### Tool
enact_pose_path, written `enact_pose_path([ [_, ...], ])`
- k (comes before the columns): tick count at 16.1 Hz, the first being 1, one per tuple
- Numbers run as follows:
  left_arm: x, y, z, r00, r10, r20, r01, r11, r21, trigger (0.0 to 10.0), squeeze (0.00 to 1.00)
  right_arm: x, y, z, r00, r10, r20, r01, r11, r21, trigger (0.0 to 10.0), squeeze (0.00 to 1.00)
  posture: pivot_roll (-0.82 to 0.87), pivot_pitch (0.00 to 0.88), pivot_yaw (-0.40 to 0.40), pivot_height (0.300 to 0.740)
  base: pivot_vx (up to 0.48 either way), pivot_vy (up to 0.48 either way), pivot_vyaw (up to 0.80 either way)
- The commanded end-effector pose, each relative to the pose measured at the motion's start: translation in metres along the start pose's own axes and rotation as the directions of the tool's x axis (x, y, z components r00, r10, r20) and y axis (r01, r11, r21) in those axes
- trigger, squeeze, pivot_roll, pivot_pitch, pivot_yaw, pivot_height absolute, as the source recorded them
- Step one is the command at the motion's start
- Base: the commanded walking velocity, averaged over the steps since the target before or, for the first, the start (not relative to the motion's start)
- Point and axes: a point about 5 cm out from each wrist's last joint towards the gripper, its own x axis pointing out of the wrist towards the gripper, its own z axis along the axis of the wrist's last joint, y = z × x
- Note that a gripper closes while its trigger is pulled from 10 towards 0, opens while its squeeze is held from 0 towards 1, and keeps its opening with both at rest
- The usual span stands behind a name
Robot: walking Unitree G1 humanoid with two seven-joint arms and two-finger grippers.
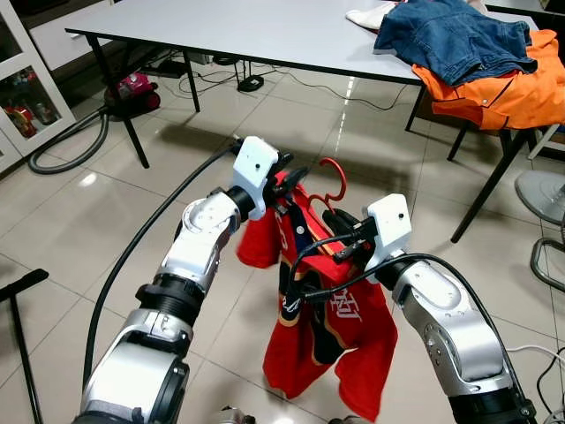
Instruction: Hang hanger
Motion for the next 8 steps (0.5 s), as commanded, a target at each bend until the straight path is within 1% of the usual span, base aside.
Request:
enact_pose_path([
  [1, -0.0015, -0.0002, 0.0035, 1.000, -0.002, 0.014, 0.002, 0.999, 0.036, 10.0, 0.00, -0.0015, 0.0022, 0.0118, 0.999, 0.001, 0.051, 0.000, 1.000, -0.021, 0.0, 0.00, -0.06, 0.000, 0.066, 0.740, 0.000, 0.000, 0.00],
  [3, -0.0036, -0.0006, -0.0005, 1.000, -0.011, -0.015, 0.011, 0.999, 0.047, 10.0, 0.00, -0.0023, 0.0025, 0.0124, 0.999, -0.004, 0.053, 0.005, 1.000, -0.021, 0.0, 0.00, -0.06, 0.000, 0.065, 0.740, 0.000, 0.000, 0.00],
  [5, -0.0059, 0.0032, -0.0042, 0.999, 0.005, -0.040, -0.002, 0.998, 0.060, 10.0, 0.00, -0.0031, 0.0032, 0.0130, 0.998, -0.009, 0.057, 0.010, 1.000, -0.017, 0.0, 0.00, -0.06, 0.000, 0.065, 0.740, 0.000, 0.000, 0.00],
  [8, -0.0070, 0.0022, -0.0060, 0.999, -0.003, -0.050, 0.007, 0.998, 0.070, 10.0, 0.00, -0.0029, 0.0063, 0.0162, 0.998, -0.001, 0.066, 0.002, 1.000, -0.016, 0.0, 0.00, -0.06, 0.000, 0.061, 0.740, 0.000, 0.000, 0.00],
])
